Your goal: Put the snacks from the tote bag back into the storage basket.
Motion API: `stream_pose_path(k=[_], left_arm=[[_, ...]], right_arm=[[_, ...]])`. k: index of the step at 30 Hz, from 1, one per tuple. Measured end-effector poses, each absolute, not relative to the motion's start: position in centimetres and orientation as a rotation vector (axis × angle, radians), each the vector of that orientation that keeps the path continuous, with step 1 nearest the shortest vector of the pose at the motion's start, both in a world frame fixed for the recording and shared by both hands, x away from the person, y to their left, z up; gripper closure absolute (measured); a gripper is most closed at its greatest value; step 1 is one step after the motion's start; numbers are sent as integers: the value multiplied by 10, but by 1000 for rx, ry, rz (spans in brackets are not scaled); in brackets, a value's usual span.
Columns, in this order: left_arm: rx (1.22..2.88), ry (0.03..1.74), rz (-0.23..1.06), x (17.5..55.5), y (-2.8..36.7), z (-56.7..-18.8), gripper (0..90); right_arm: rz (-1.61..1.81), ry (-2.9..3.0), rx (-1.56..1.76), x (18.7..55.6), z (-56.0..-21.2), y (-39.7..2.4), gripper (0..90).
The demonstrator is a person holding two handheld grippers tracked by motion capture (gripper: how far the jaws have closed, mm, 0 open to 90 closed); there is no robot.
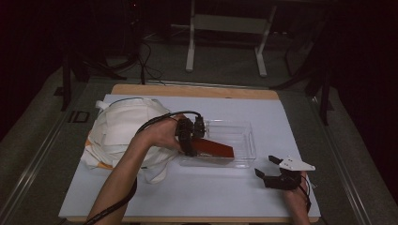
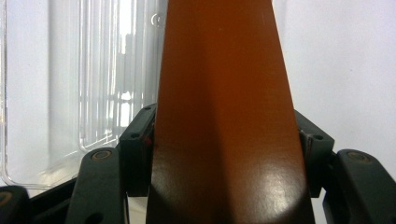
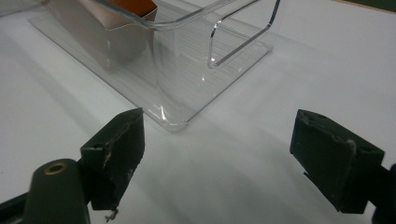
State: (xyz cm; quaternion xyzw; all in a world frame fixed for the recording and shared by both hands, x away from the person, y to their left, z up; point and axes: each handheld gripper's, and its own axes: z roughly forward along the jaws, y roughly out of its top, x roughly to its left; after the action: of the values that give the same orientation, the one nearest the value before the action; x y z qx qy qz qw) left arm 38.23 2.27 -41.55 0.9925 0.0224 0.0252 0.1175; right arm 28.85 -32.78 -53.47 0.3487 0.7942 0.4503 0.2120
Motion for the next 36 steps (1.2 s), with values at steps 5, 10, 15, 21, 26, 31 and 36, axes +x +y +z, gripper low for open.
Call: stream_pose_path(k=[5, 10, 15, 21, 26, 31, 36], left_arm=[[2902, 67, 74, 383, 20, -417, 396], [2904, 62, 70, 383, 15, -419, 394], [2916, 77, 55, 384, 18, -422, 389], [2915, 98, 45, 384, 20, -422, 361], [2908, 105, 47, 385, 19, -422, 353], [2902, 102, 65, 385, 17, -421, 367], [2902, 101, 68, 385, 15, -421, 391]], right_arm=[[1252, 2206, 969, 289, -535, -328, 180], [1252, 2206, 968, 289, -535, -328, 180], [1254, 2206, 967, 289, -535, -328, 180], [1251, 2208, 968, 288, -535, -328, 180], [1250, 2208, 969, 288, -535, -328, 180], [1251, 2208, 968, 289, -535, -328, 180], [1250, 2211, 969, 289, -535, -328, 180]])
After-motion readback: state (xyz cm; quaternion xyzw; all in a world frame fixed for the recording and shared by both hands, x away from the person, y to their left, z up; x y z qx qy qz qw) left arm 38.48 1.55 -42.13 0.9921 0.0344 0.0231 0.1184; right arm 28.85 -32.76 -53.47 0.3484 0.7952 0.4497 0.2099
